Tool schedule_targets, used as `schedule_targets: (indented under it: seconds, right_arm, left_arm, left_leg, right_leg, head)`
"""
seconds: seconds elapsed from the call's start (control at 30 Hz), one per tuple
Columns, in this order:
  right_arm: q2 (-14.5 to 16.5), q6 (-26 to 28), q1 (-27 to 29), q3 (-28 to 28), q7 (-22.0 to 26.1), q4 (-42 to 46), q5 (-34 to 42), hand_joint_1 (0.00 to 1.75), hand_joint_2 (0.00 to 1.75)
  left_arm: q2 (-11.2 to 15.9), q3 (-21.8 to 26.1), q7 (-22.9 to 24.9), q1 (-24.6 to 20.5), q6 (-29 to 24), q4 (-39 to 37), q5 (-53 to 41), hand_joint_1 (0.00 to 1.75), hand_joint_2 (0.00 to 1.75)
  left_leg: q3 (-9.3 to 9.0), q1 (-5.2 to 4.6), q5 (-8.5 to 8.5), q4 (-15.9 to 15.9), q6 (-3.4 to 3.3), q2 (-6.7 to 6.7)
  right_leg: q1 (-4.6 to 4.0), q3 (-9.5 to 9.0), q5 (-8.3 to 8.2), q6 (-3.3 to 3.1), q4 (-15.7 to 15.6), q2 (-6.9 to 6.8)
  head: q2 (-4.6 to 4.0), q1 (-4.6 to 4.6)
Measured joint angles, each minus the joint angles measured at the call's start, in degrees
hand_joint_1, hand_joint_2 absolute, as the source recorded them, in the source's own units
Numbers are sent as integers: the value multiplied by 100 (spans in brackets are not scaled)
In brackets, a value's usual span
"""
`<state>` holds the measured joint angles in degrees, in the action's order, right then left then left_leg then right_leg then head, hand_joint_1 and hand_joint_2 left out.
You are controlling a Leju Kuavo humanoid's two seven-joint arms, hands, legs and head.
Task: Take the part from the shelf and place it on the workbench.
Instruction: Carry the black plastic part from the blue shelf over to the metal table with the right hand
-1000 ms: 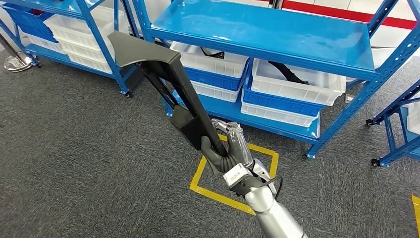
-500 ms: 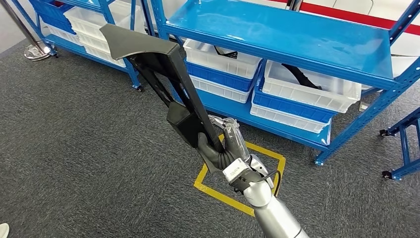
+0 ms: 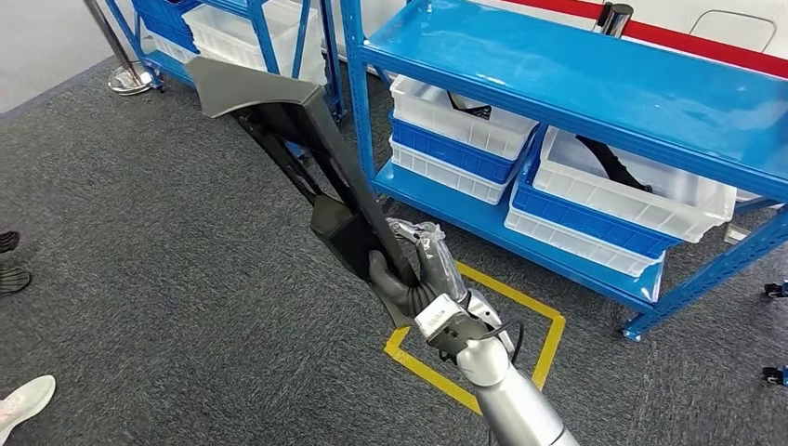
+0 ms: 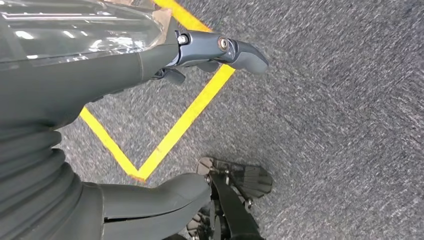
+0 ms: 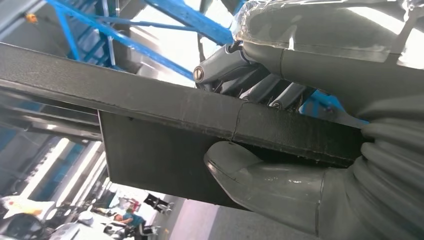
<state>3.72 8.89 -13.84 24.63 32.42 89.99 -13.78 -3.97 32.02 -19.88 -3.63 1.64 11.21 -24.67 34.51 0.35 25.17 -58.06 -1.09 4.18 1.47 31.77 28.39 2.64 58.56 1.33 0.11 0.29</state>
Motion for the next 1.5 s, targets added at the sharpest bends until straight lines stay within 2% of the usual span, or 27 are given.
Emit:
schedule_targets:
  seconds: [0.07,0.13,0.23,0.27,0.3,0.33,0.4,0.47,0.53,0.6,0.67,0.73,0.77,0.8,0.83,0.9,0.93,1.0,1.07,1.13,1.2,1.27,1.3,1.33,1.37,1.43,1.5]
  right_arm:
    - [22,-10,1,-5,-15,1,-32,175,175]
    - [55,-23,-2,-8,-22,2,-47,175,175]
    - [79,-42,9,-12,-34,2,-68,175,175]
    - [79,-45,17,-12,-38,1,-72,175,175]
    - [79,-46,25,-12,-40,1,-77,175,175]
    - [79,-46,29,-13,-42,1,-81,175,175]
    - [85,-45,29,-13,-42,2,-91,175,175]
    - [91,-45,30,-14,-42,4,-97,175,175]
    - [92,-45,35,-15,-42,5,-100,175,175]
    - [99,-45,38,-19,-43,15,-103,175,175]
    - [100,-45,36,-23,-42,28,-104,175,175]
    - [82,-44,54,-28,-44,30,-104,175,175]
    - [73,-44,70,-31,-47,29,-104,175,175]
    - [63,-43,86,-33,-49,28,-104,175,175]
    - [57,-43,94,-33,-49,29,-104,175,175]
    - [52,-43,97,-33,-49,30,-104,175,175]
    - [52,-43,96,-31,-49,30,-105,175,175]
    - [51,-43,97,-29,-52,30,-105,175,175]
    - [56,-50,93,-29,-55,31,-107,175,175]
    - [81,-68,81,-26,-56,31,-111,175,175]
    - [108,-88,69,-22,-60,31,-111,175,175]
    - [119,-98,65,-20,-68,31,-110,175,175]
    - [120,-99,65,-19,-75,31,-110,175,175]
    - [122,-100,64,-19,-80,31,-110,175,175]
    - [125,-100,62,-18,-85,31,-111,175,175]
    - [138,-99,53,-16,-91,31,-112,175,175]
    - [148,-94,41,-13,-97,30,-110,175,175]
  left_arm:
    - [-4,28,-21,27,62,0,-9,0,175]
    - [-11,45,-36,42,109,0,-33,0,175]
    - [-14,48,-67,36,128,0,-117,0,175]
    - [-15,46,-83,40,102,0,-177,0,175]
    - [-15,42,-98,48,52,0,-247,0,175]
    - [-14,38,-112,54,-18,0,-312,0,175]
    - [-4,33,-128,54,-162,2,-396,0,175]
    - [6,32,-128,41,-234,4,-428,0,175]
    - [13,31,-128,38,-263,4,-444,0,175]
    - [11,29,-127,45,-274,4,-452,0,175]
    - [3,26,-127,37,-275,4,-456,0,175]
    - [-2,22,-127,29,-275,4,-457,0,175]
    - [-3,21,-127,30,-274,4,-458,0,175]
    - [-5,20,-127,34,-273,3,-459,0,175]
    - [-9,20,-126,38,-271,3,-460,0,175]
    - [-20,16,-125,43,-269,2,-460,0,175]
    - [-20,14,-124,42,-269,2,-460,0,175]
    - [-14,10,-120,48,-287,2,-459,0,175]
    - [-7,9,-88,65,-399,2,-443,0,175]
    - [-2,18,-4,71,-542,2,-377,0,175]
    - [12,55,62,57,-518,2,-243,0,175]
    - [29,131,-26,50,-341,2,-87,0,175]
    - [33,173,-139,55,-242,2,-19,0,175]
    - [34,219,-300,59,-172,3,28,0,175]
    - [35,262,-496,62,-158,6,56,0,175]
    - [34,337,-930,57,-336,27,60,0,175]
    - [27,374,-1317,43,-739,50,-18,0,175]
  left_leg:
    - [26,19,-9,-3,55,6]
    - [124,29,149,-225,106,-135]
    - [605,36,680,-1269,172,-365]
    - [743,38,770,-1555,177,-386]
    - [788,38,753,-1644,171,-396]
    - [717,37,632,-1502,152,-406]
    - [317,15,277,-730,79,-499]
    - [20,-38,106,-146,2,-615]
    - [-11,-83,97,-39,-38,-607]
    - [-43,-59,44,48,-95,-532]
    - [-89,-25,-22,142,-161,-463]
    - [-87,-27,-39,152,-184,-380]
    - [-84,-26,-40,151,-185,-333]
    - [-83,-25,-40,148,-183,-282]
    - [-84,-21,-38,141,-179,-233]
    - [-81,-6,-18,95,-146,-133]
    - [-65,-10,1,54,-114,-86]
    - [-20,-19,23,-8,-46,-23]
    - [10,-8,15,-13,6,1]
    - [65,11,107,-135,60,-110]
    - [313,22,435,-693,118,-298]
    - [685,32,777,-1468,154,-381]
    - [791,32,824,-1677,155,-393]
    - [790,32,760,-1670,144,-399]
    - [664,28,597,-1416,118,-410]
    - [232,-7,243,-595,32,-523]
    - [-15,-63,110,-102,-36,-632]
  right_leg:
    - [-1,4,-30,-81,0,-44]
    - [18,2,-51,-156,-11,-92]
    - [-7,7,-48,-231,-14,-196]
    - [-19,9,-45,-236,-14,-235]
    - [-29,9,-42,-239,-13,-274]
    - [-39,6,-40,-241,-13,-307]
    - [-55,-2,-35,-244,-14,-360]
    - [-92,4,-27,-233,-13,-405]
    - [-113,7,-24,-205,-27,-461]
    - [-115,15,14,-164,-4,-463]
    - [-115,165,209,-167,339,-328]
    - [-98,510,522,-200,1086,-195]
    - [-91,665,624,-191,1403,-174]
    - [-81,750,650,-158,1562,-164]
    - [-70,712,568,-102,1461,-160]
    - [-19,363,231,24,695,-101]
    - [-1,188,92,46,329,-54]
    - [4,36,-15,-3,12,9]
    - [-13,44,-35,-89,28,-19]
    - [1,43,-55,-158,16,-62]
    - [1,38,-57,-213,8,-128]
    - [-19,40,-48,-238,9,-208]
    - [-28,39,-44,-242,9,-248]
    - [-36,37,-41,-245,9,-286]
    - [-45,32,-38,-247,9,-320]
    - [-71,21,-32,-247,9,-376]
    - [-102,23,-23,-235,6,-425]
  head:
    - [0,-1]
    - [0,-16]
    - [0,-34]
    - [0,-34]
    - [0,-35]
    - [0,-35]
    - [0,-34]
    - [0,-31]
    - [0,-30]
    - [0,-25]
    - [0,-15]
    - [0,-7]
    - [0,-3]
    - [0,-4]
    - [0,-4]
    - [0,-3]
    - [0,-2]
    - [0,-6]
    - [0,-10]
    - [0,-13]
    - [0,-16]
    - [0,-17]
    - [0,-17]
    - [0,-18]
    - [0,-17]
    - [0,-17]
    - [0,-14]
